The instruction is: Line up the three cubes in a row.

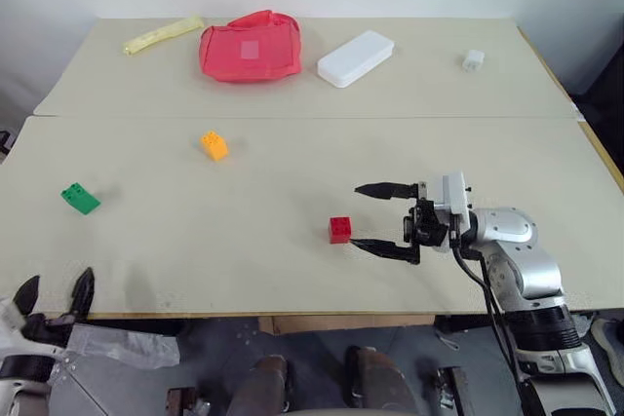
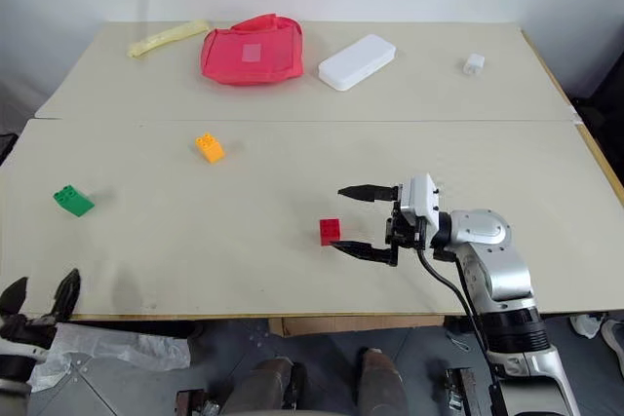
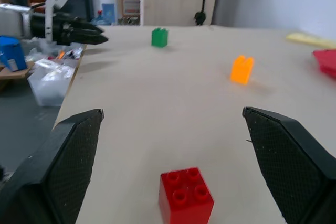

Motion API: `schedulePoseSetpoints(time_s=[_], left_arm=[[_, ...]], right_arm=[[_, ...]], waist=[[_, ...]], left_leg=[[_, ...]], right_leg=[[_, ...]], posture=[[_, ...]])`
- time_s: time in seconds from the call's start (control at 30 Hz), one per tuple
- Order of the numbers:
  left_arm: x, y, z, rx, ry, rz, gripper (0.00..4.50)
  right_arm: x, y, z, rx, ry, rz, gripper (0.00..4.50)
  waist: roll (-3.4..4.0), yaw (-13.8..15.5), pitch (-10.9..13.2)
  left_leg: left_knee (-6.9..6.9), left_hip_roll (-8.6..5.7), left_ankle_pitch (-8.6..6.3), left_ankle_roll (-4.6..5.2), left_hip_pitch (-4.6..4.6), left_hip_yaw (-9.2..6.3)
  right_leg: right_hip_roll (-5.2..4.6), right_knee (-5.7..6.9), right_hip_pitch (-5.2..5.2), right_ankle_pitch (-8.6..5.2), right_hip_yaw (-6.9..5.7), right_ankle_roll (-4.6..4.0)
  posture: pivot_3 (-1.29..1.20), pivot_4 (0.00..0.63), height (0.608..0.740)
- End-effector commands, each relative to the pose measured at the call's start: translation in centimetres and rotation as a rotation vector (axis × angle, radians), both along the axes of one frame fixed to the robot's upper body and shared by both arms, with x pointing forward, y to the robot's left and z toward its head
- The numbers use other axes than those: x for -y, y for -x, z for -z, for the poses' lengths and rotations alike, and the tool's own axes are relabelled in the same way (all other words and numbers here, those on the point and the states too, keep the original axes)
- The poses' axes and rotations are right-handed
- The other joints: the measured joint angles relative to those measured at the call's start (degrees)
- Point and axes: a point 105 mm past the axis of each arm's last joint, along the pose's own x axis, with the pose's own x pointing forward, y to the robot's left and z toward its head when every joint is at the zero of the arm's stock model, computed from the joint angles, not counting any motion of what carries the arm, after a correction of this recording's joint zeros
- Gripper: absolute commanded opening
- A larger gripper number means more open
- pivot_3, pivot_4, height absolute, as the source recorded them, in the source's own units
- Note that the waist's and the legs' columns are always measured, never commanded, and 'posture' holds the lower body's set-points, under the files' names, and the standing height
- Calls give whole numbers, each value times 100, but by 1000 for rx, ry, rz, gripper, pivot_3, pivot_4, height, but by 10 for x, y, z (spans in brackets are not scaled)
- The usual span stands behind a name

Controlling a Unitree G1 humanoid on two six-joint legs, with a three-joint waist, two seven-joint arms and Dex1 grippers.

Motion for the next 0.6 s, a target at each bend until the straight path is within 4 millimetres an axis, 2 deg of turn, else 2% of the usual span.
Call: schedulePoseSetpoints(time_s=[0.03,0.13,0.3,0.37,0.4,0.53,0.6], left_arm=[[-16,8,-7,8,-45,-102,4500],[-11,-8,-13,39,-40,-129,4500],[11,-45,-34,99,-15,-136,4500],[16,-58,-38,99,10,-165,4500],[19,-68,-36,41,-10,-177,4500],[12,-85,-43,13,4,-335,4500],[10,-93,-45,21,49,-383,4500]], right_arm=[[0,6,-7,72,-24,18,4460],[-2,7,-5,70,-16,12,4460],[-2,5,-7,73,-19,22,4460],[-2,5,-7,70,-15,22,4460],[-3,6,-6,67,-14,21,4460],[-7,10,-9,39,-11,-4,4460],[-11,10,-17,34,-35,-8,4460]], waist=[[0,6,0],[-4,42,-2],[-13,98,-7],[-14,104,-8],[-14,107,-8],[-18,115,-10],[-20,115,-11]], left_leg=[[0,0,0,0,0,0],[2,-1,1,1,1,0],[3,-1,1,0,2,0],[3,-1,1,0,2,0],[3,-1,1,0,2,0],[3,-2,3,-3,2,1],[4,-1,3,-4,1,2]], right_leg=[[0,0,0,0,0,0],[-1,1,2,0,0,0],[-1,6,1,0,2,0],[0,6,1,0,1,0],[1,7,1,0,1,0],[8,17,-3,0,2,0],[9,40,-7,0,3,0]], posture=[[0,150,740],[0,150,740],[0,150,740],[0,150,740],[0,150,740],[0,150,740],[0,150,740]])
